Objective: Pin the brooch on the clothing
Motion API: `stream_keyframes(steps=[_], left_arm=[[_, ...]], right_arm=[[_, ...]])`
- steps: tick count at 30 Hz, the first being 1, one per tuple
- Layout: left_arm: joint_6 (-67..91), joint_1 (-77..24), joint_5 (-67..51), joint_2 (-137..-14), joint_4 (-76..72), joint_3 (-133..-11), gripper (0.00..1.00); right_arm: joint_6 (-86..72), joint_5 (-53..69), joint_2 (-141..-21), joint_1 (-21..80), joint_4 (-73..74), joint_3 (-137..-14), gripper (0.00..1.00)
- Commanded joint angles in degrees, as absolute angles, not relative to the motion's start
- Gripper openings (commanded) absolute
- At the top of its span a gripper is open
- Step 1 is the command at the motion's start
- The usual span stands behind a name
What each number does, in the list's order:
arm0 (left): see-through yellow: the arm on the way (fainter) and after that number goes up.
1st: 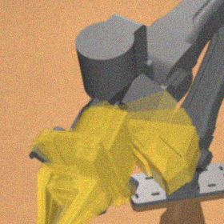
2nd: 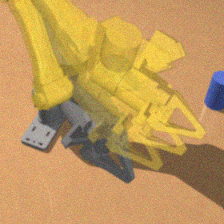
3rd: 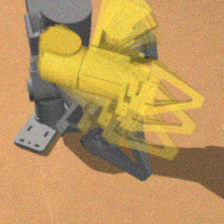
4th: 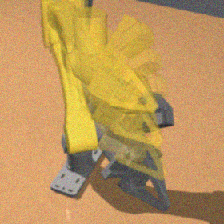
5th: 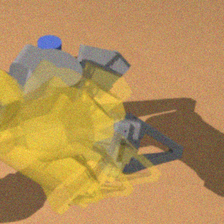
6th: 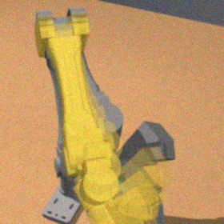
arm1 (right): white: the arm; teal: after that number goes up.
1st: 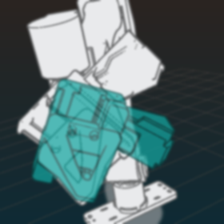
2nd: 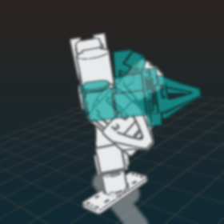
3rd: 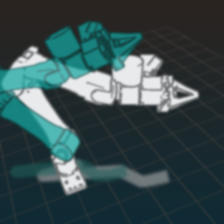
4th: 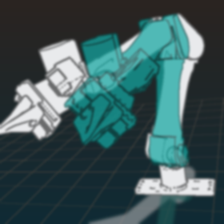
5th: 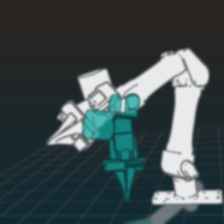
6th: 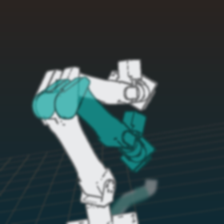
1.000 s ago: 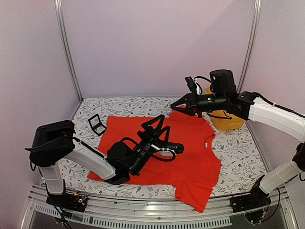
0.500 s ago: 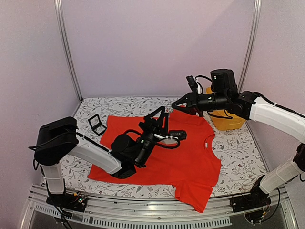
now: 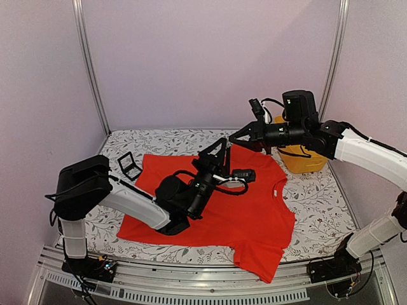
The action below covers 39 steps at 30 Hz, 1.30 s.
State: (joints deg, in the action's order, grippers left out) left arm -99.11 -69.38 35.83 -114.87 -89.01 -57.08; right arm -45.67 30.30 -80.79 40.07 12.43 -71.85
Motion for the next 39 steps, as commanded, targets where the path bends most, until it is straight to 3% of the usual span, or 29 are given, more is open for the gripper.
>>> stream_keyframes(steps=[1, 8, 14, 17, 25, 26, 29, 31, 35, 39], left_arm=[[-98.9, -68.3, 37.5, -114.8, -105.4, -57.9, 0.36], [-99.2, -68.2, 37.7, -114.7, -105.4, -57.5, 0.17], [-99.7, -68.2, 36.9, -115.0, -105.4, -57.6, 0.12], [-99.8, -68.2, 37.2, -115.3, -105.4, -57.7, 0.0], [-99.9, -68.4, 37.2, -114.3, -105.4, -57.5, 0.0], [-99.9, -68.4, 37.2, -114.3, -105.4, -57.4, 0.0], [-98.4, -68.8, 38.0, -113.7, -105.4, -56.9, 0.0], [-95.6, -69.3, 39.2, -112.8, -105.4, -56.4, 0.0], [-86.1, -71.2, 42.8, -108.4, -101.2, -54.6, 0.0], [-63.4, -72.8, 43.2, -97.8, -76.3, -52.4, 0.0]], right_arm=[[-45.8, 29.3, -79.7, 40.3, 12.0, -73.4, 0.0], [-45.6, 29.6, -79.9, 40.3, 11.8, -73.4, 0.0], [-45.9, 30.0, -80.2, 40.3, 11.8, -73.2, 0.0], [-45.8, 30.1, -80.4, 40.3, 11.8, -73.1, 0.0], [-45.8, 30.2, -80.5, 40.3, 11.8, -73.0, 0.0], [-45.6, 30.2, -80.4, 40.3, 11.8, -73.1, 0.03], [-44.9, 29.7, -79.5, 40.0, 12.1, -73.1, 0.35], [-43.3, 29.7, -78.5, 39.1, 13.2, -73.8, 0.47], [-36.3, 27.7, -75.2, 37.7, 18.4, -77.0, 0.59], [-28.0, 24.4, -71.7, 37.6, 24.2, -79.9, 0.64]])
